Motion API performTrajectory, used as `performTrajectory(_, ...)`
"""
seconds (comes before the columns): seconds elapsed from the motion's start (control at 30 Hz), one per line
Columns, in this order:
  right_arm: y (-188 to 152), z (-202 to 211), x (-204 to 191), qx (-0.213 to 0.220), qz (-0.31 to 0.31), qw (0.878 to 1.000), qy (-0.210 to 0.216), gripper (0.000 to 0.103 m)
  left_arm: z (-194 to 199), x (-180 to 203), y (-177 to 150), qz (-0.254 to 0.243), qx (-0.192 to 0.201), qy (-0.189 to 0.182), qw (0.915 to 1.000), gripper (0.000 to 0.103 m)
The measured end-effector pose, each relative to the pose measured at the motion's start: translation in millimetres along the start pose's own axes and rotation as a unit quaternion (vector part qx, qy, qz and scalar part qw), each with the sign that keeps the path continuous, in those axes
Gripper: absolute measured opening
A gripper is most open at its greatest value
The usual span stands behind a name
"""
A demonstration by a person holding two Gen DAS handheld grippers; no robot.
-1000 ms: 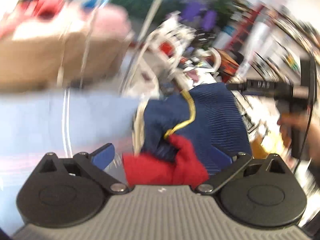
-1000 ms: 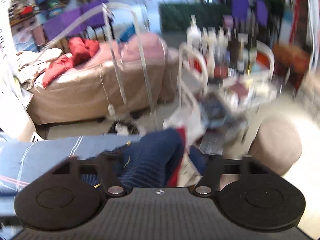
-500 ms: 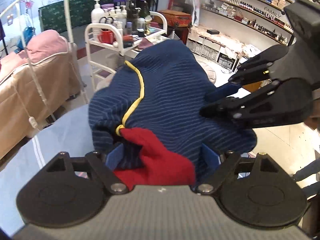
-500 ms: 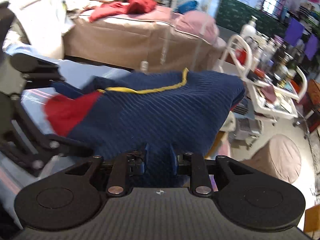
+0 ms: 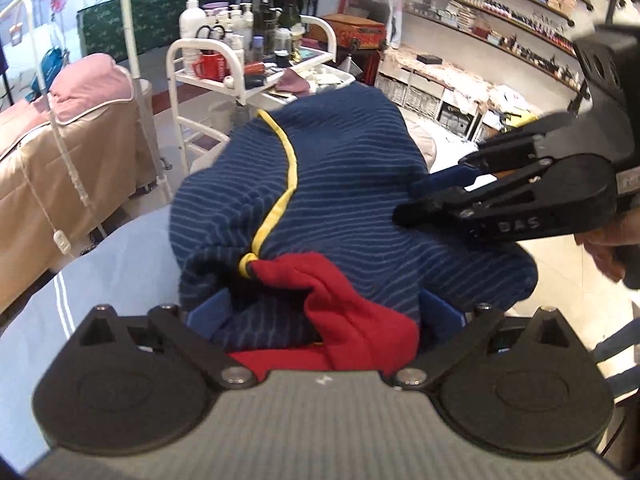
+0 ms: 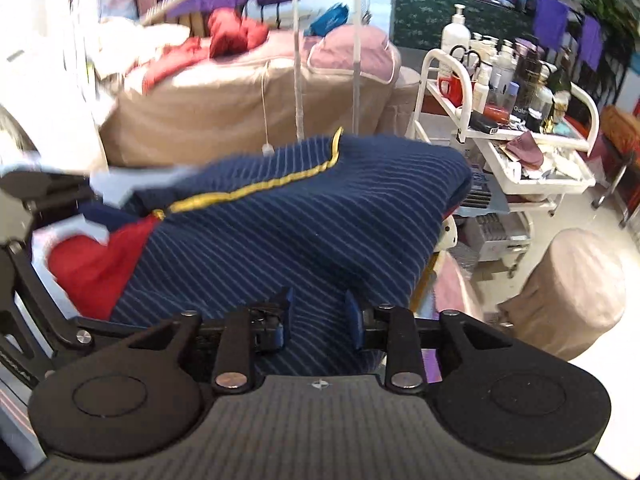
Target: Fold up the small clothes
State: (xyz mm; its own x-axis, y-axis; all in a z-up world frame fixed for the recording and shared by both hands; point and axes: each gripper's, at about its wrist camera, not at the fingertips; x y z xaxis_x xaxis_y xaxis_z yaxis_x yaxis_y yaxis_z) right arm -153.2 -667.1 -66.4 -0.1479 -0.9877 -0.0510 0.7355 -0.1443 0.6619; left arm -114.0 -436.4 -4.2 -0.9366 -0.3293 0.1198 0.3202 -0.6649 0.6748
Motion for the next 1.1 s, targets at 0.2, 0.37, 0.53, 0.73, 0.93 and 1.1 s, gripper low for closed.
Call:
performTrajectory(0.2,3.6,23.7,-12.9,0.035,-0.002,0.998,-0.049,0.103,21.5,-5.0,7.2,-0.002,-0.016,0.005,0.9999,0.103)
performTrajectory(0.37,22.5,53.8,-22.2,0.012,-0.053,0.995,-0.088,0.103,68.8,-3.7,15.5,-0.017,-0.008,0.027,0.9994,0.103)
performTrajectory(0.53,33.8,100.1,-61.1,0.005,-0.061,0.991,-0.118,0.103,129.2,4.5,20.9,-0.056,-0.006,0.090,0.9943,0.103)
performTrajectory(0.73,26.6,126.4,-95.6,0.002,-0.074,0.991,-0.113,0.103,163.0,9.5,19.9,-0.036,-0.025,0.156,0.9868,0.103)
performTrajectory(0.93,18.7,113.3,-101.2,-0.015,-0.091,0.987,-0.130,0.103,156.2,8.4,12.1,-0.016,-0.047,0.137,0.9893,0.103)
performTrajectory(1.1,15.0,109.6,-94.0,-0.016,-0.116,0.985,-0.126,0.103,148.3,7.6,6.3,-0.013,-0.054,0.133,0.9896,0.103)
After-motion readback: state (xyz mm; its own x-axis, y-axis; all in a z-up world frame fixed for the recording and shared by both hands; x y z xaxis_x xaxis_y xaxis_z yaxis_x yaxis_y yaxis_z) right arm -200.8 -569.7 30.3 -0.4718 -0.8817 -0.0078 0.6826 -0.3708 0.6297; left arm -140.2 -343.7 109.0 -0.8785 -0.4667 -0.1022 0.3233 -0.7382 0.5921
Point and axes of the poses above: each gripper's, at about its wrist camera, not at the fingertips, and z roughly against the way its jaws point, x to its right, y to its top, and after that the axes turned 1 degree about x, right-handed
